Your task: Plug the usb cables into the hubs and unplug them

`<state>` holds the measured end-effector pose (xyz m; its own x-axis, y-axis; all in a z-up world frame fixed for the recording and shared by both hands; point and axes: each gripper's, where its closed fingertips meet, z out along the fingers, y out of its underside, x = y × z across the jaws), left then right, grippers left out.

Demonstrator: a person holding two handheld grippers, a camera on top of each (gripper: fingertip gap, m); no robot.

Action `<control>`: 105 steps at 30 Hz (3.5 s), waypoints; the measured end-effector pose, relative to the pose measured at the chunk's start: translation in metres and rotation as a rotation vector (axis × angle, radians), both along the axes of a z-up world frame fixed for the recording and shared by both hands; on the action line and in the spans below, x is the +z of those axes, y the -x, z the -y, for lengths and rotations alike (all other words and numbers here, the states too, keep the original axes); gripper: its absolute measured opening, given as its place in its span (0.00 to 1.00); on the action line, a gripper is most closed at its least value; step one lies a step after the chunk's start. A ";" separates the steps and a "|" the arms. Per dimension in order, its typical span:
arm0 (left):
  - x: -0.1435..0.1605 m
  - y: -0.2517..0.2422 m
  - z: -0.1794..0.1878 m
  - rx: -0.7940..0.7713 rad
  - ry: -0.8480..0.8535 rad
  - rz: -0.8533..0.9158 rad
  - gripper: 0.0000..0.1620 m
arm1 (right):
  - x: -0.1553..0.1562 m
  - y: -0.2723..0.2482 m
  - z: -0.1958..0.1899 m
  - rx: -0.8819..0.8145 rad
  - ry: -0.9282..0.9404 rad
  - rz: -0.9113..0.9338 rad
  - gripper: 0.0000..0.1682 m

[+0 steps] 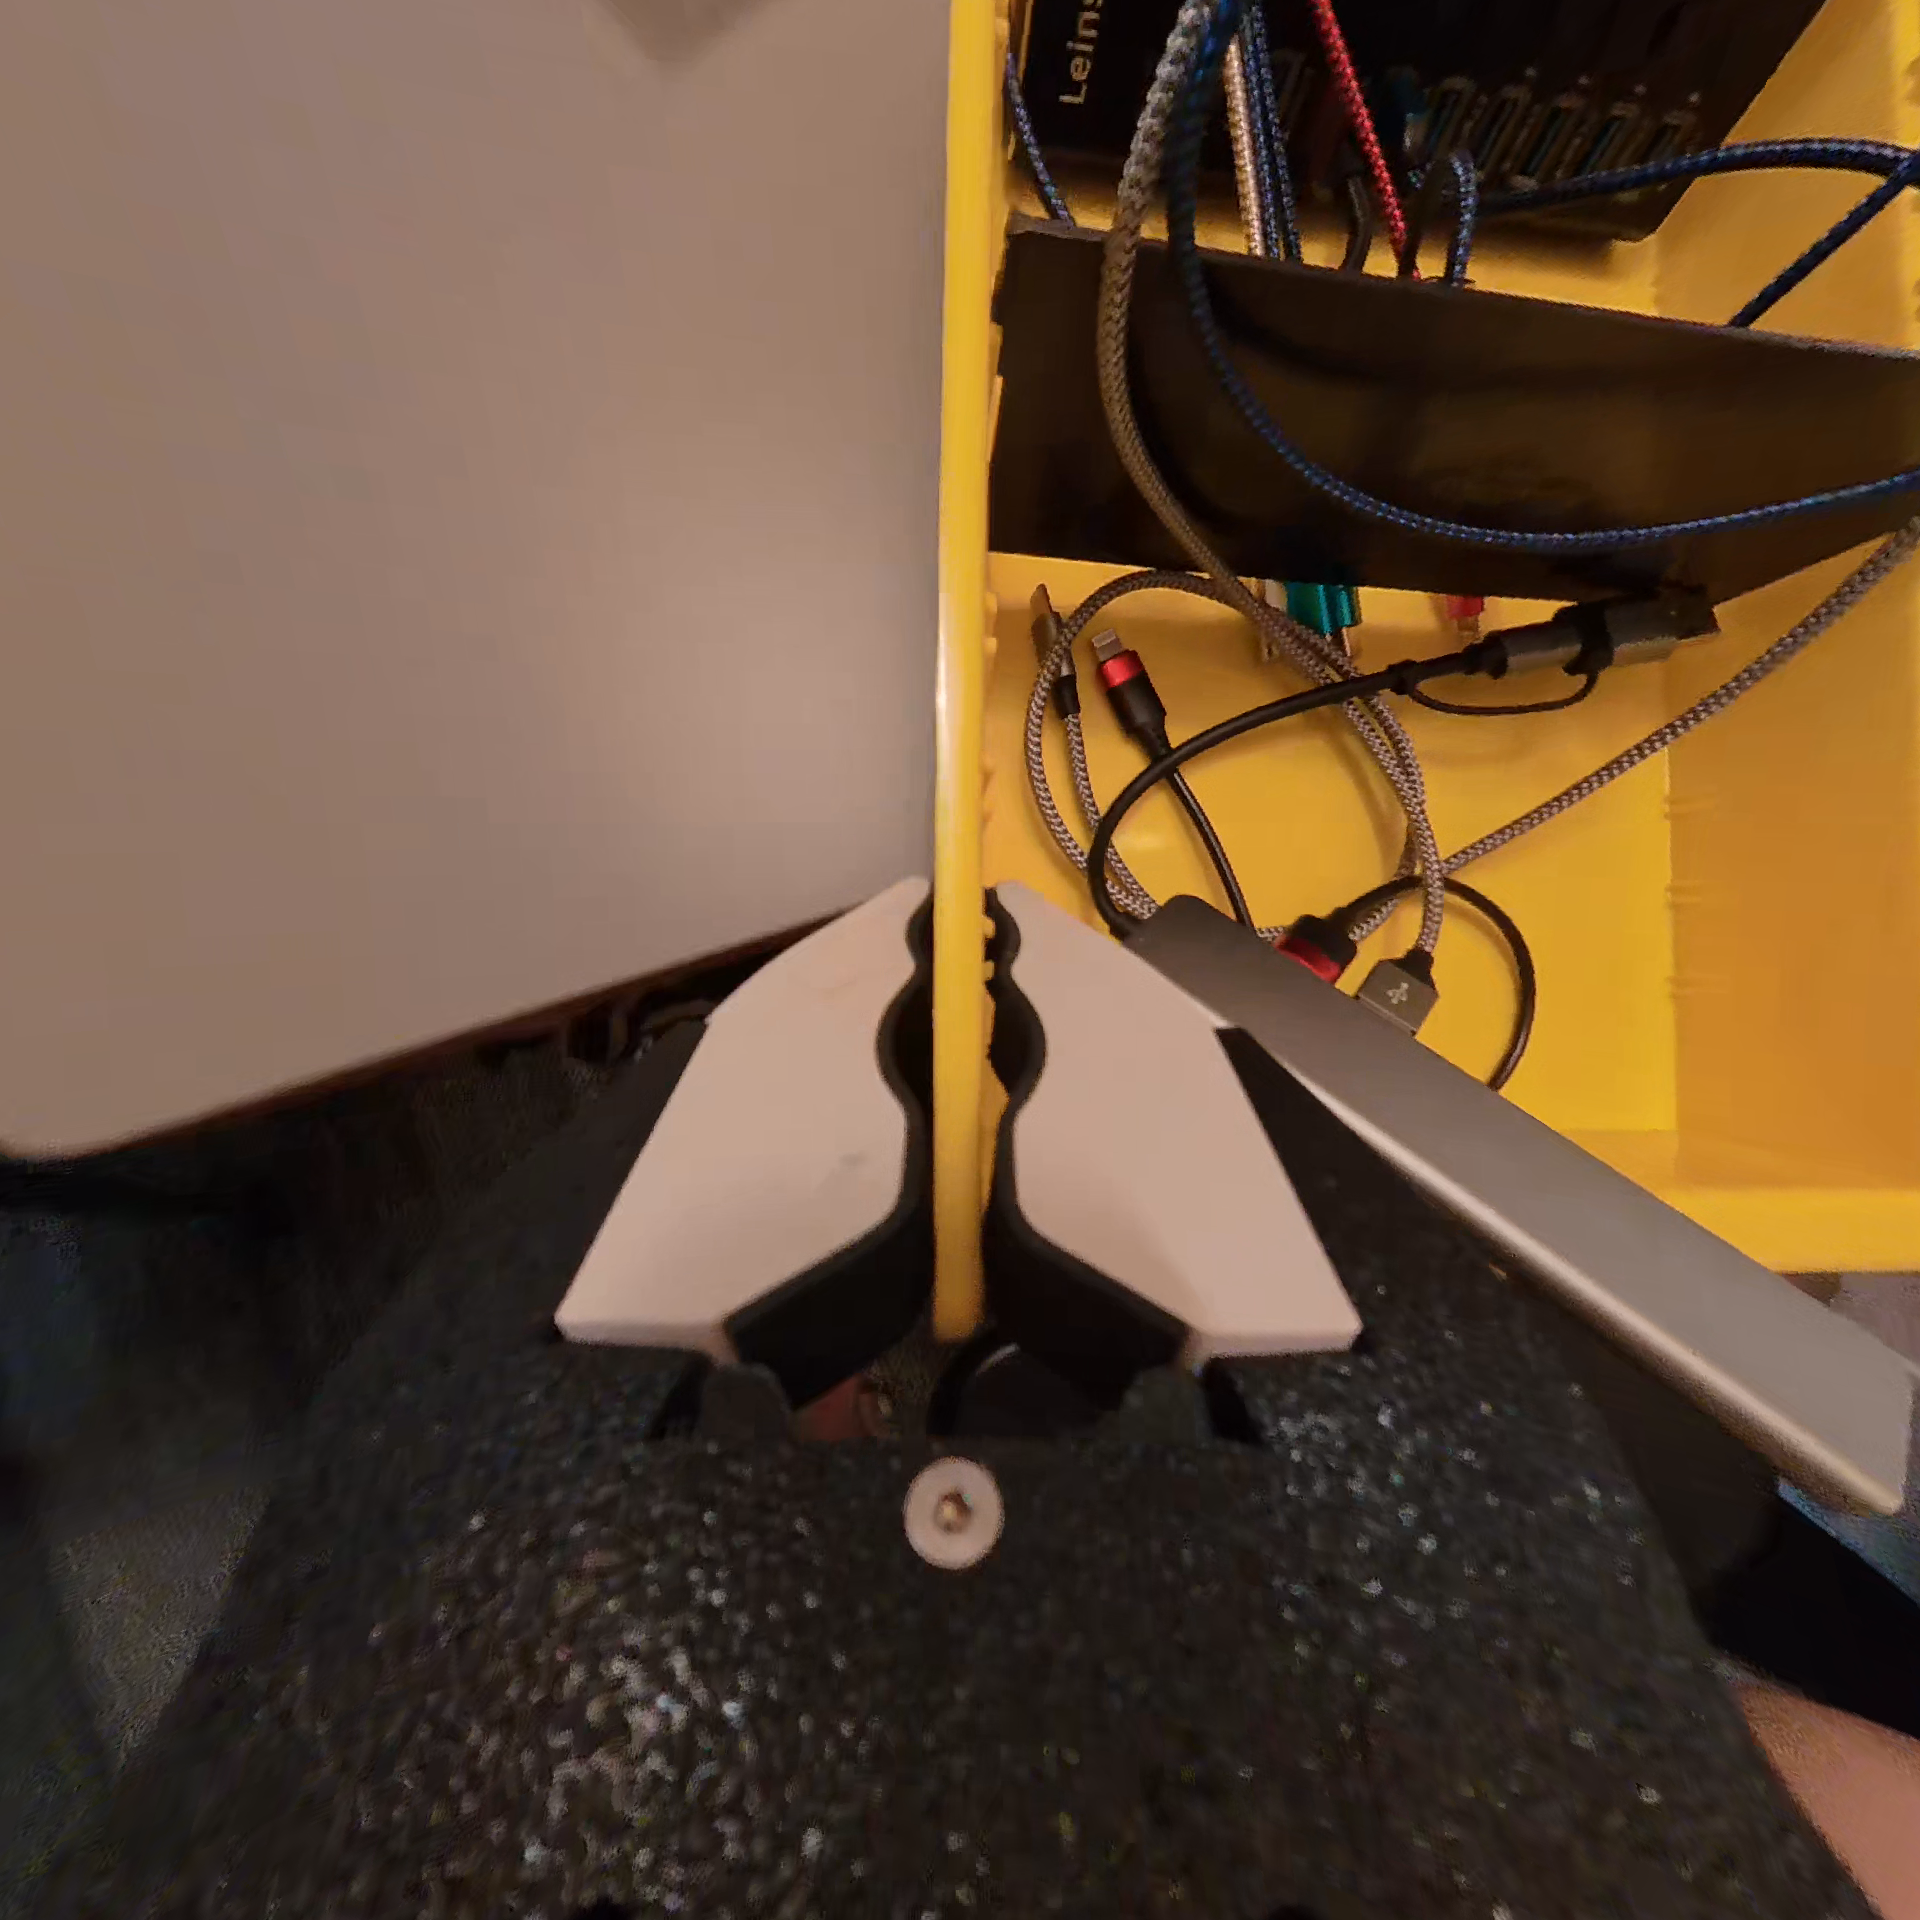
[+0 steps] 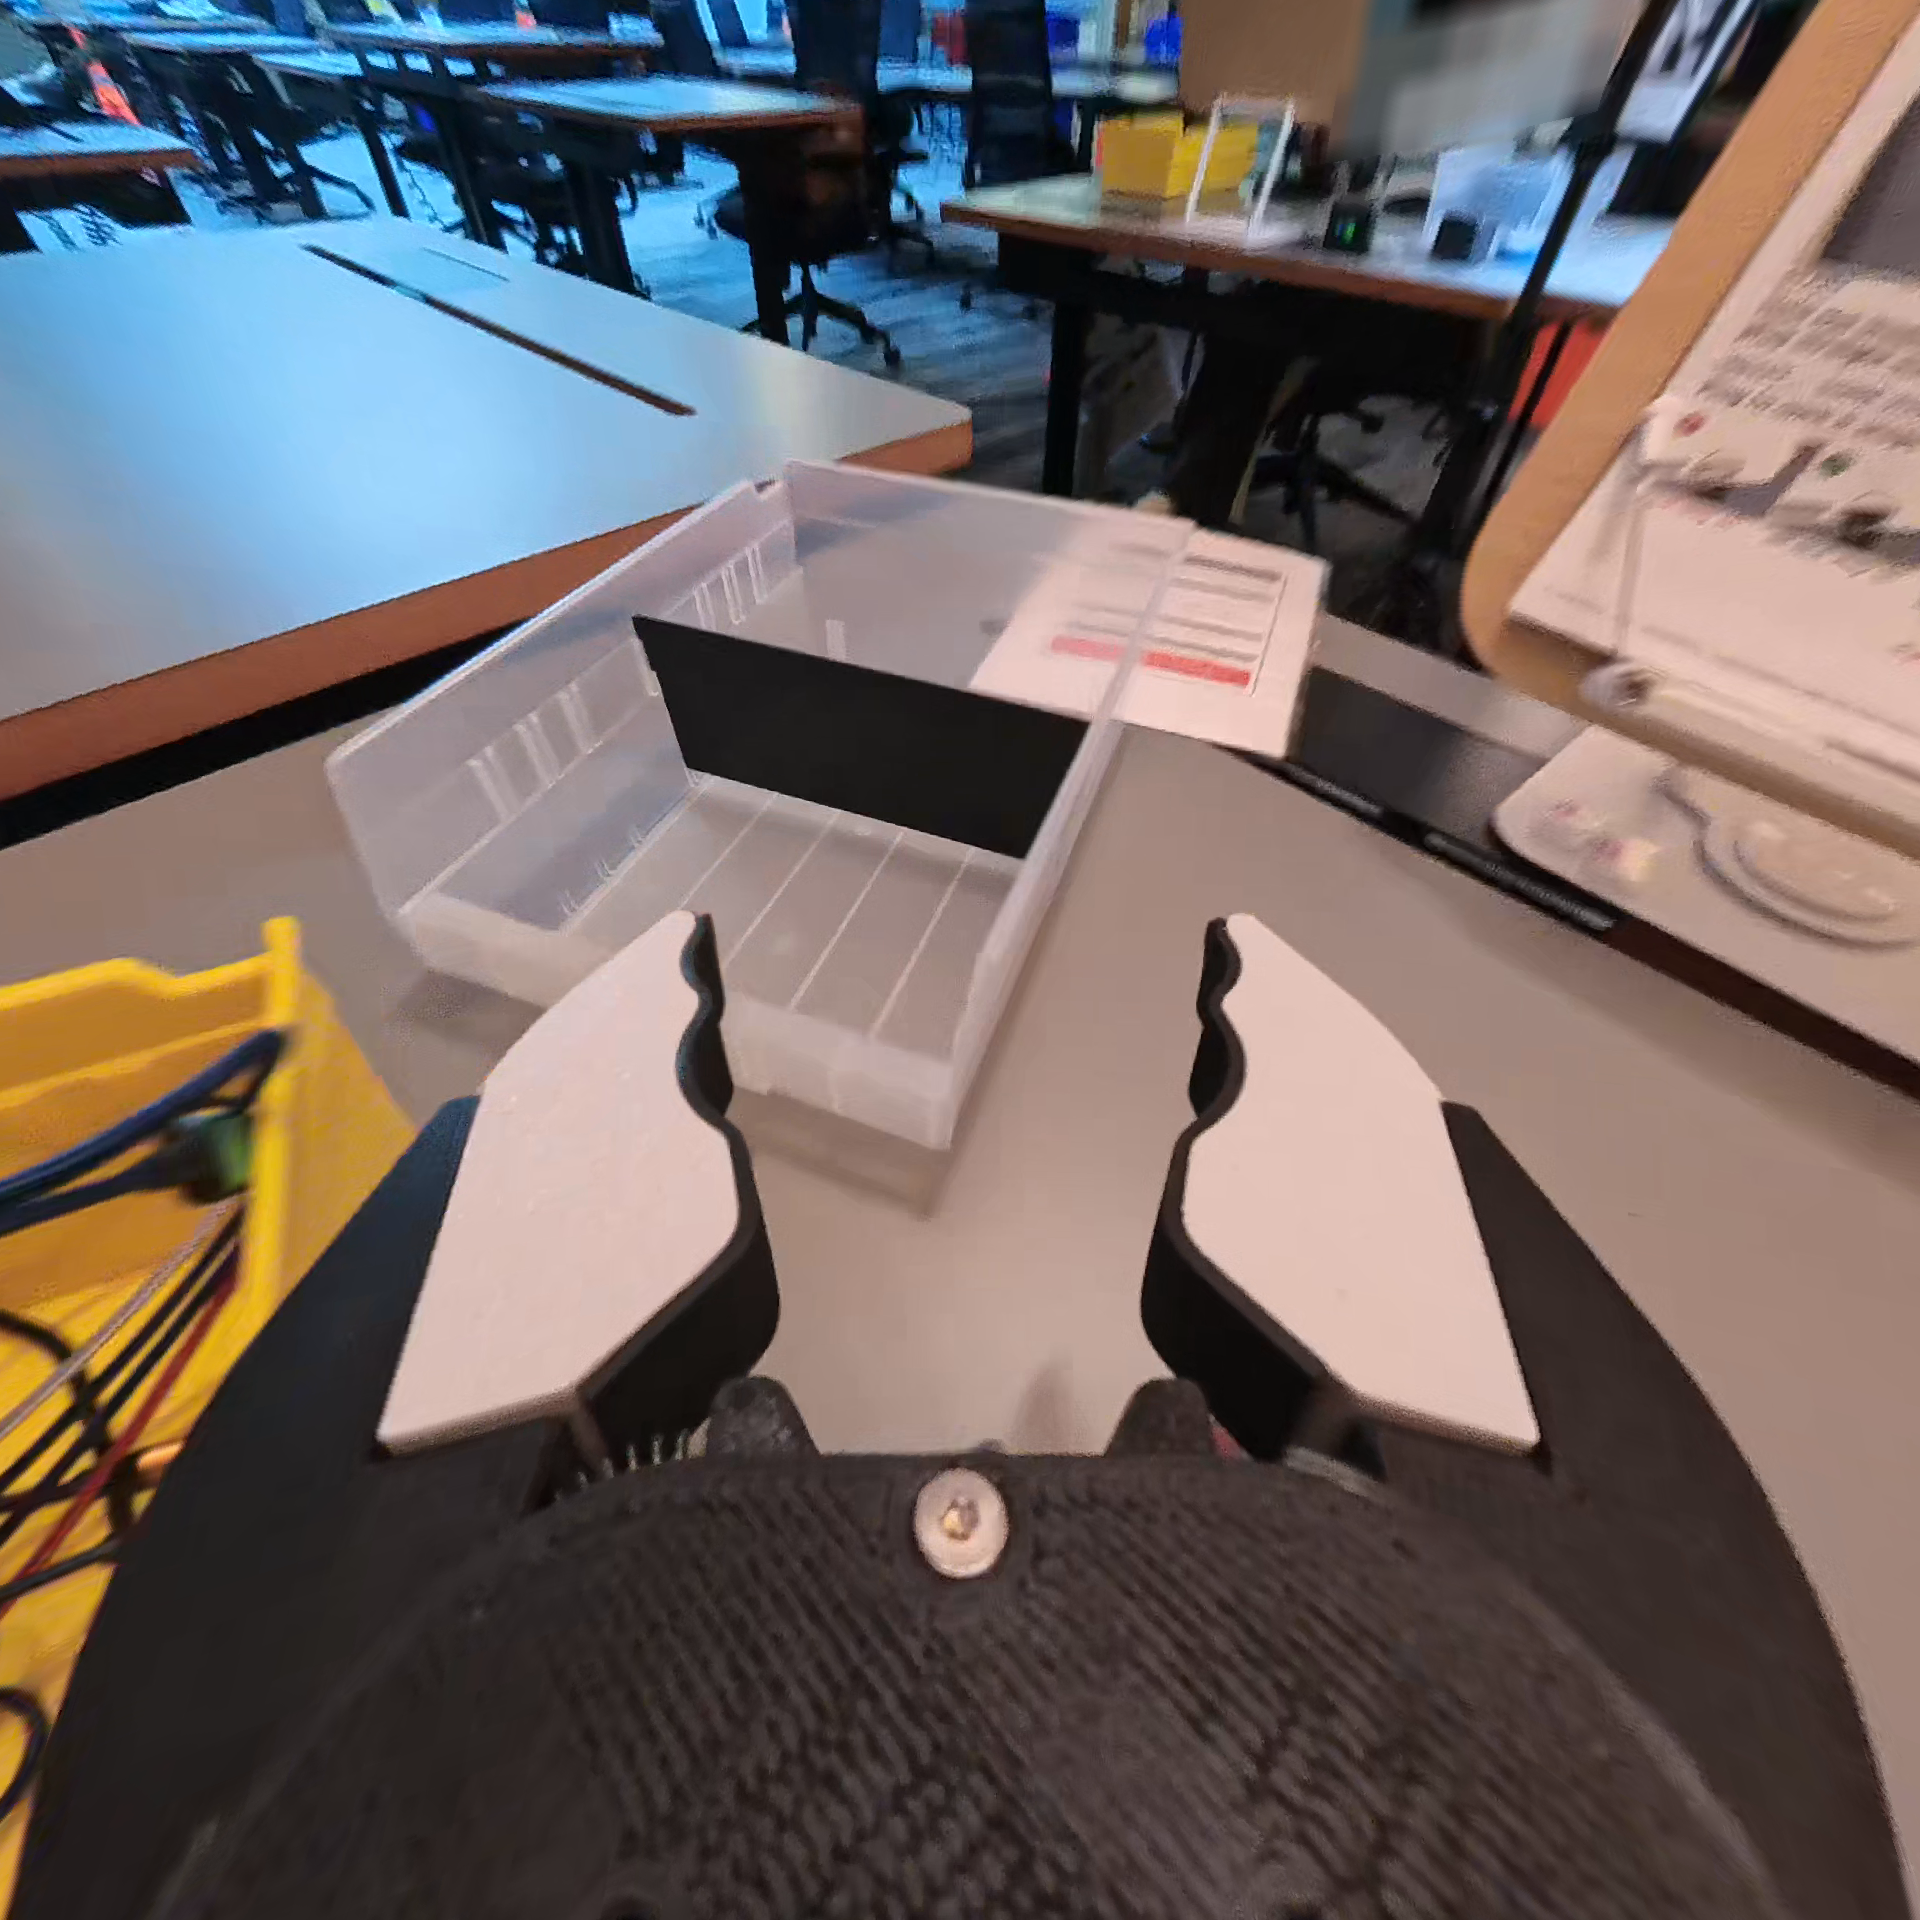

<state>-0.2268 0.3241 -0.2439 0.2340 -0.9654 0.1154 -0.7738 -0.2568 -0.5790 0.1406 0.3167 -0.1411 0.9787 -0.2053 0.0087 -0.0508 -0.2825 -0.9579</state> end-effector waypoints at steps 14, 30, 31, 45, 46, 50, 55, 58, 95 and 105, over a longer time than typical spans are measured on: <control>0.001 0.083 -0.063 0.411 0.026 0.039 0.06 | -0.070 -0.056 -0.069 -0.085 0.196 0.047 0.03; 0.002 0.034 -0.083 0.454 0.075 0.127 0.03 | 0.017 -0.094 0.163 -0.114 -0.045 0.097 0.02; 0.002 0.026 -0.085 0.459 0.080 0.129 0.03 | 0.019 -0.103 0.186 -0.132 -0.060 0.074 0.01; 0.002 -0.121 -0.097 0.509 0.093 0.212 0.04 | -0.005 -0.247 0.482 -0.719 -0.028 0.039 0.02; 0.002 -0.128 -0.097 0.507 0.092 0.212 0.04 | -0.010 -0.254 0.498 -0.750 -0.040 0.015 0.02; 0.002 -0.151 -0.101 0.505 0.093 0.224 0.04 | -0.031 -0.283 0.546 -0.868 -0.050 -0.057 0.03; 0.002 -0.169 -0.104 0.508 0.091 0.227 0.04 | -0.044 -0.305 0.570 -0.934 -0.055 -0.075 0.03; 0.002 -0.174 -0.107 0.504 0.090 0.225 0.04 | -0.053 -0.319 0.572 -0.961 -0.031 -0.063 0.02; 0.026 -0.278 -0.110 0.479 -0.104 0.378 0.24 | 0.036 -0.256 0.416 -0.600 -0.143 0.146 0.16; 0.125 -0.293 -0.106 0.066 -0.432 0.177 0.31 | 0.029 -0.193 0.297 -0.259 -0.098 0.190 0.17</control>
